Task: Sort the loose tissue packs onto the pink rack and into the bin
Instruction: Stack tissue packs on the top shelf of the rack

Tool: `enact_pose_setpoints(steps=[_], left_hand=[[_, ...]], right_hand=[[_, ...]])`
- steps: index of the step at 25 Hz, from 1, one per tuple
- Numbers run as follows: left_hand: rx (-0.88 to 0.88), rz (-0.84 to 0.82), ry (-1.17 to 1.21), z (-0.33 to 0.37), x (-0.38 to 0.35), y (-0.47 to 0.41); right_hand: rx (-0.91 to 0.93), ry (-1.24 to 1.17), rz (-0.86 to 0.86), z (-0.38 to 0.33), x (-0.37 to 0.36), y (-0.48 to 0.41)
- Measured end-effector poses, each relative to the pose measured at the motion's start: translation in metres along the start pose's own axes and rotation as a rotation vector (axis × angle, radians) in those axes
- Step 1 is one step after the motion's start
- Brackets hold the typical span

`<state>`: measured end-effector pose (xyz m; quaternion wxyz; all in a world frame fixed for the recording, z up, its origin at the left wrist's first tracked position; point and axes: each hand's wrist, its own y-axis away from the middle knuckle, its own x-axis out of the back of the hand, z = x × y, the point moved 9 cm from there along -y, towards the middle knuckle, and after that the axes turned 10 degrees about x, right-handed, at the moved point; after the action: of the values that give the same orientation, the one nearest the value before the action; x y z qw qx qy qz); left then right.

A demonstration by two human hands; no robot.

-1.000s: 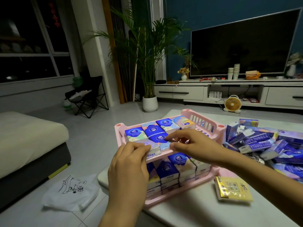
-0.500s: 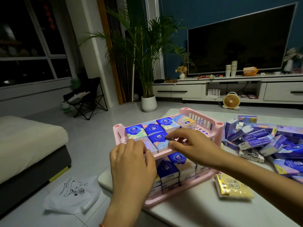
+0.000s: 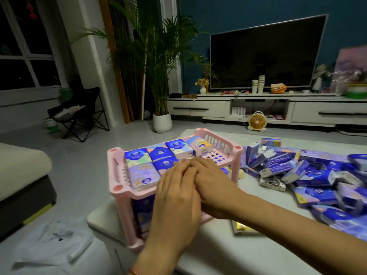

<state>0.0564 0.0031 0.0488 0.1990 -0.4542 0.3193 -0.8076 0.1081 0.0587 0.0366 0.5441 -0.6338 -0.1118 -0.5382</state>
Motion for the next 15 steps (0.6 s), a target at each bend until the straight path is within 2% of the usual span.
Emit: enact_pose_setpoints(steps=[3, 6, 8, 10, 11, 13, 15], left_hand=[[-0.190, 0.045, 0.039, 0.030, -0.019, 0.017], [-0.281, -0.026, 0.092, 0.055, -0.045, 0.040], [-0.318, -0.129, 0.059, 0.066, -0.069, 0.052], [-0.319, -0.214, 0.036, 0.068, -0.087, 0.055], [-0.313, -0.238, 0.047, 0.068, -0.092, 0.055], [-0.298, -0.275, 0.057, 0.068, -0.098, 0.054], [-0.286, -0.296, 0.062, 0.070, -0.102, 0.055]], right_hand=[[0.055, 0.073, 0.004, 0.028, 0.013, 0.037], [0.111, 0.247, 0.048, 0.061, 0.034, 0.085], [-0.039, 0.271, 0.097, 0.095, 0.050, 0.113], [-0.307, 0.243, 0.071, 0.138, 0.060, 0.135], [-0.472, 0.236, -0.021, 0.162, 0.059, 0.149], [-0.748, 0.244, -0.371, 0.199, 0.041, 0.188], [-0.849, 0.206, -0.640, 0.213, 0.020, 0.218]])
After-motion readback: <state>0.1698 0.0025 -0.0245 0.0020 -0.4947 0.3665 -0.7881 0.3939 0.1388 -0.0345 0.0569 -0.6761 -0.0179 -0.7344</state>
